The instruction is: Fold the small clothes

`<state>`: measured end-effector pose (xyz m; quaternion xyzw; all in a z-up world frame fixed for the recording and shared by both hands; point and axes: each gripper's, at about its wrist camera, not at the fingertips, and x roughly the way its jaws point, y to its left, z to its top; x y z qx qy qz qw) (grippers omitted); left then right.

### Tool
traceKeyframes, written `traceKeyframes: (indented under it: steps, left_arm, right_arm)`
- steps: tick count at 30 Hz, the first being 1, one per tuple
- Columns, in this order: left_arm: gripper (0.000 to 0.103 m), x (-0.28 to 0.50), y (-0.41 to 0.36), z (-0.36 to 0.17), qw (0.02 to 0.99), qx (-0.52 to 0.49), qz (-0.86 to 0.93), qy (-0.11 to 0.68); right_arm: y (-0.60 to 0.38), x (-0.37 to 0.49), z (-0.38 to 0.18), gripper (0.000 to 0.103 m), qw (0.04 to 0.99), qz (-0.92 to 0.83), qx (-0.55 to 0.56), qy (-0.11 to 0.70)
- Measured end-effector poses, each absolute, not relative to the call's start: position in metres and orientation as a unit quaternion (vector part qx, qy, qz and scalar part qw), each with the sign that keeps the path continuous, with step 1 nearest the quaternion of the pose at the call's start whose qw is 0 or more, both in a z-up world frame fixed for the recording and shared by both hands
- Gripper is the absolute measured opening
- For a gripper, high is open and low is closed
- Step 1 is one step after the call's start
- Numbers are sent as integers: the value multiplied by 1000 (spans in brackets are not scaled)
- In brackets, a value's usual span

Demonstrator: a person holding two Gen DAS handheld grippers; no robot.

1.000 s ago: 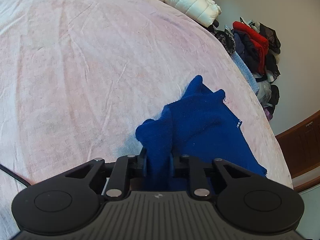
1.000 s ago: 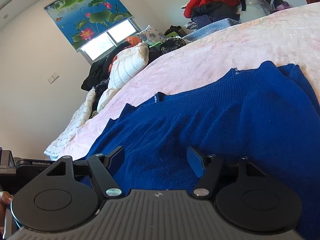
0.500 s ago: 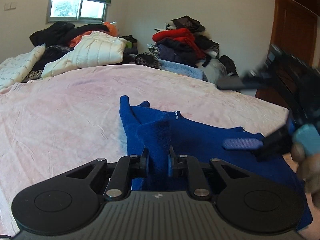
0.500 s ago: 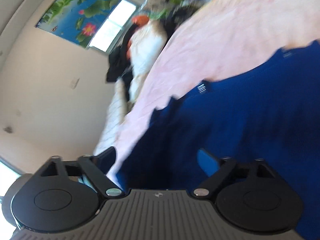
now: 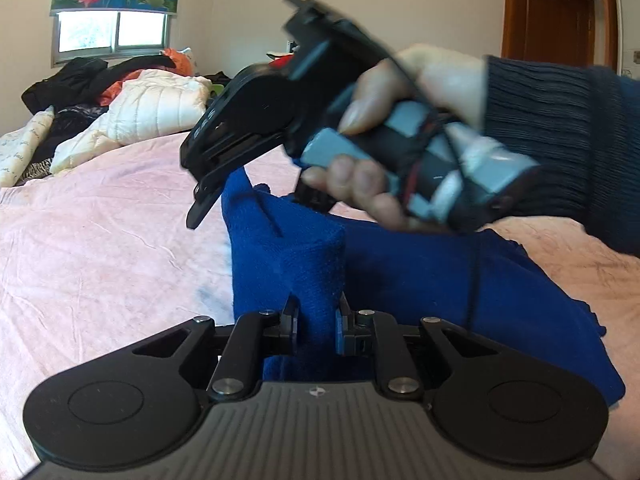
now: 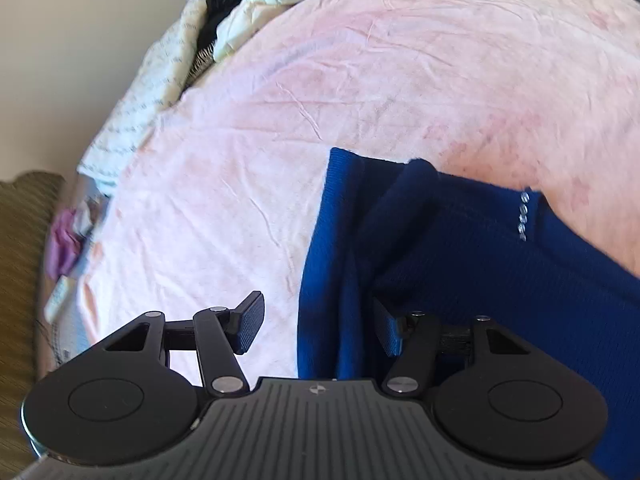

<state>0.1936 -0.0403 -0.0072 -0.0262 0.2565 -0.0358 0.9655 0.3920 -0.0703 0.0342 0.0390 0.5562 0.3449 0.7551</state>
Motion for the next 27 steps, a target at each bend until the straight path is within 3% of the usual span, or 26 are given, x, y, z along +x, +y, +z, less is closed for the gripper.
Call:
traceKeyframes:
  steps: [2,5,17,27]
  left_arm:
    - [15,192,-40,-6,965,-29,-41,257]
    - [15,191,-39,-3,964,-33,-56,259]
    - [15,184,-125,21,941,-27,-223,253]
    - [14,186,-205,-19,902,10,-293,316]
  right_arm:
    - [-72,393,29,23,757,338,23,559]
    - [-94,394,26,17,759,349,45,548]
    - [-267,368,75,16,795,348,105,485]
    - [-380,341,5,16,808,268,200,485]
